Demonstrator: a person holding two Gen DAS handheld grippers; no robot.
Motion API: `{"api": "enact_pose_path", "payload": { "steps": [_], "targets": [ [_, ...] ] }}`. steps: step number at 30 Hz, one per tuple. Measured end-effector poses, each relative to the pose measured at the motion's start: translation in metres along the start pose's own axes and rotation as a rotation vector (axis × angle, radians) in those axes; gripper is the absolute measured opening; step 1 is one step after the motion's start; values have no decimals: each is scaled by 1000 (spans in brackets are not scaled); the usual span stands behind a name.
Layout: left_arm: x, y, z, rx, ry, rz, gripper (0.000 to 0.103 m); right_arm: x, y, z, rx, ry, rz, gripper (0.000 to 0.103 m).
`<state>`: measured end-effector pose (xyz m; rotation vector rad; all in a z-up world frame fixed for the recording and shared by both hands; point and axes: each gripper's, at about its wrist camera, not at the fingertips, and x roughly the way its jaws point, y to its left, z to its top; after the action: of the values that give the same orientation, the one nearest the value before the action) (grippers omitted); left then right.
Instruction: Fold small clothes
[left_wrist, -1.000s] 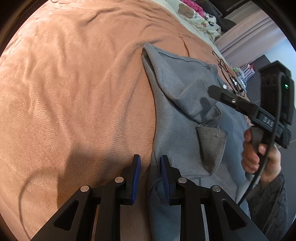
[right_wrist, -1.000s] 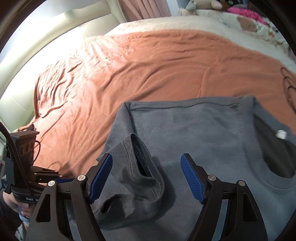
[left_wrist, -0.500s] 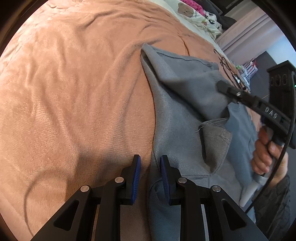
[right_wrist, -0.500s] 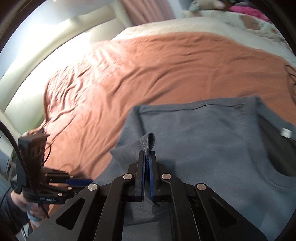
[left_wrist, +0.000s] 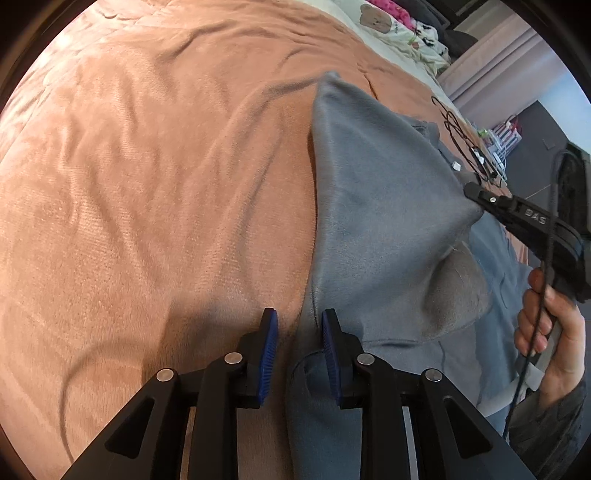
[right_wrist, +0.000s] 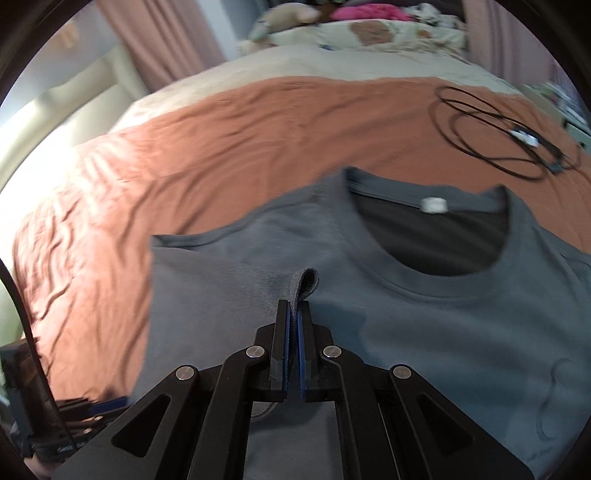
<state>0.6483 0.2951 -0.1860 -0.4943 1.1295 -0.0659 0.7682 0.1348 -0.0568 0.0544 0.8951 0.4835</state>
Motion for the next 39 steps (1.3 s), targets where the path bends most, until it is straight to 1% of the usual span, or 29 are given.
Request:
{"api": "enact_pose_path", "payload": {
  "steps": [2,3,4,5,6,7,9,10,13,18,22,28,32,35,39],
  "targets": [
    [-2,0,-1,7,4,2,29,3,3,-2,-16,6,-15,0],
    [-2,-2,-1,15,5,3,30,3,11,-1,-40,10,-35,1],
    [-2,-2,-1,21,7,4,31,4,14,-1,-51,22,-55,2],
    [-3,-2,-1,26,8,7,31,7,17,1,-52,42,-57,4],
    [-3,-2,-2,27,9,8,31,10,17,3,-49,68,-55,17],
    [-4,-2,-3,24,9,7,31,11,18,3,-47,88,-64,36],
    [-5,-1,-4,17,8,3,32,4,22,2,-60,71,-45,50],
    [-5,-1,-5,16,7,2,33,0,23,1,-62,66,-39,50],
    [-8,1,-10,16,1,-6,37,-4,25,-4,-52,93,-14,50],
    [-11,1,-11,9,-14,-2,38,-15,26,-17,-75,105,-10,50],
    [-6,0,-3,3,-17,8,38,-23,20,-28,-57,104,20,50],
    [2,-4,9,5,-40,19,38,-31,16,-51,-96,123,40,50],
    [8,-8,17,-7,-58,37,38,-28,24,-64,-142,141,52,50],
    [14,-13,26,0,-63,67,39,-22,32,-71,-162,162,65,50],
    [19,-13,40,-21,-89,97,39,-14,44,-81,-203,181,59,50]
  ]
}}
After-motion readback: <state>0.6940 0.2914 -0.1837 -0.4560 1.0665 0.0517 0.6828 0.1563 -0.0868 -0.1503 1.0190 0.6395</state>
